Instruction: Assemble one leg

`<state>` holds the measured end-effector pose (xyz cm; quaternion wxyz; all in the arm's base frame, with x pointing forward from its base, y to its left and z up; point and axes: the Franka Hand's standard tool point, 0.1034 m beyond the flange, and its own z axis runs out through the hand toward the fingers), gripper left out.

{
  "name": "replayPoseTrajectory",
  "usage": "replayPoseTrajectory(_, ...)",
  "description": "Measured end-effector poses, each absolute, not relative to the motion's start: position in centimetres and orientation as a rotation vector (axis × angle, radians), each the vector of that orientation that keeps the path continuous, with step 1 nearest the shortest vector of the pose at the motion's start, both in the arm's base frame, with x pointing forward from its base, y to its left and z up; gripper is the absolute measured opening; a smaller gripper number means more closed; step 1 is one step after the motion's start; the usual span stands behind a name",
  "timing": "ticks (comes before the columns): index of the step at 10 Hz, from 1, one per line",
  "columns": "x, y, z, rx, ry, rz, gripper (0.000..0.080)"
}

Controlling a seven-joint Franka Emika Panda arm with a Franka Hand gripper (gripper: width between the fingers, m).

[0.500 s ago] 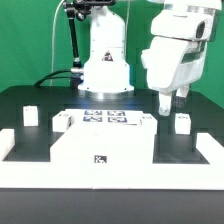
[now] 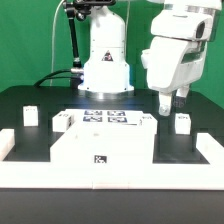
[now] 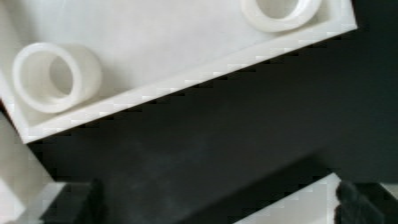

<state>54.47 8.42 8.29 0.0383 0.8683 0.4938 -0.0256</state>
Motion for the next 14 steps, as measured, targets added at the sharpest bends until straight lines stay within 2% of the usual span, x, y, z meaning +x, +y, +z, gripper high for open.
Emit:
replayPoseTrajectory(2,54.5,8.4,8.3,2.661,1.518,-0.079,0.0650)
replayPoseTrajectory(4,53.4,7.5,7.5,2.429,1.855,-0.090,0.0650)
replayPoseTrajectory(8,52.6,2.4,6.2,2.282,2.067,-0.160,0.0650)
replayPoseTrajectory(14,52.1,1.3,6.1,2.261,2.094,-0.135,0.0650)
